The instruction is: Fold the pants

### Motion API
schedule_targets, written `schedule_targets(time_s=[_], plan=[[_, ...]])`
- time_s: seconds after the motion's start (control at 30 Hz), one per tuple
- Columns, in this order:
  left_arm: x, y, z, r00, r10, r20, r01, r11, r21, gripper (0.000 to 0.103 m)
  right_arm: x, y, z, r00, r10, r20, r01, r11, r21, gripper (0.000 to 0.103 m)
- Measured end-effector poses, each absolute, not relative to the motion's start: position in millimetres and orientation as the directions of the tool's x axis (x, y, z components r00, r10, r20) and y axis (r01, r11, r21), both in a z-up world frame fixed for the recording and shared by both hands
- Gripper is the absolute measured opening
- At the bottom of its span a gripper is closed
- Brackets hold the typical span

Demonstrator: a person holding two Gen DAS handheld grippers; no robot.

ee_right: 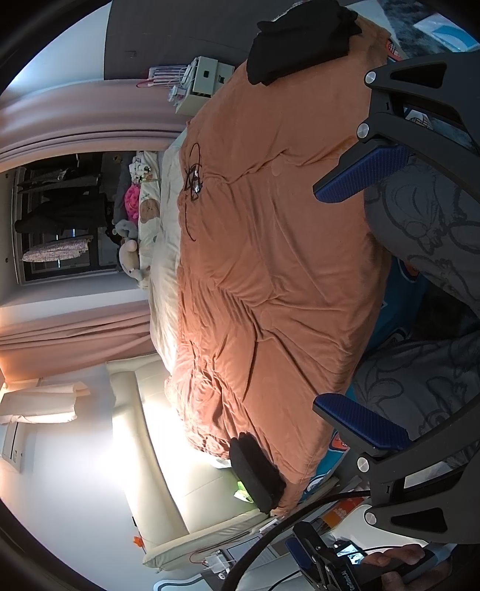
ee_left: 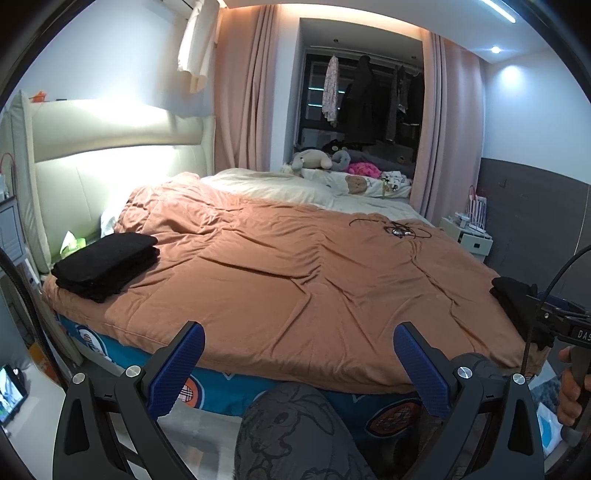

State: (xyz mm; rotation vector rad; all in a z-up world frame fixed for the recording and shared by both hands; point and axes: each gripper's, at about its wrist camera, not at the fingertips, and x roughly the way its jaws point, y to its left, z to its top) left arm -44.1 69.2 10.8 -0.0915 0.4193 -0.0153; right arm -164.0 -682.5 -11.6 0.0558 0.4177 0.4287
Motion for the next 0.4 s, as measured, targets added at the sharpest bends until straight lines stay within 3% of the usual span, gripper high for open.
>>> schedule_targets(time_s=[0.4], plan=[[-47.3,67.1,11.9,0.921,-0.027,-0.389,0.0,0.998,-0.07,0.103,-167.0,-676.7,-11.8,0.824,0.412,-0.389,-0.389,0.91,0.141,0.103]])
